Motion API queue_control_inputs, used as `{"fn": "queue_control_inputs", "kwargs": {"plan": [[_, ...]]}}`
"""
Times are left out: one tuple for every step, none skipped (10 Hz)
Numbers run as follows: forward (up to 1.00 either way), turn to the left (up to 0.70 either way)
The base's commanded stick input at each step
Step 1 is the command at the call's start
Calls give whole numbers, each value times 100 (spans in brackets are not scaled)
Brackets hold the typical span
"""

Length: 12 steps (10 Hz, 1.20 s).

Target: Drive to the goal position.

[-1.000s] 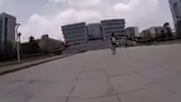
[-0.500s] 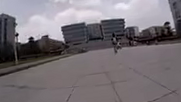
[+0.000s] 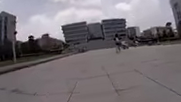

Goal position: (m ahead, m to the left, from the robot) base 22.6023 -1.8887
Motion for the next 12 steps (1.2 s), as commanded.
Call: {"fn": "queue_control_inputs", "kwargs": {"plan": [[70, -14], [70, -14], [70, -14], [70, -14], [70, -14], [70, -14], [70, -14], [70, -14], [70, -14], [70, -14], [70, -14], [70, -14]]}}
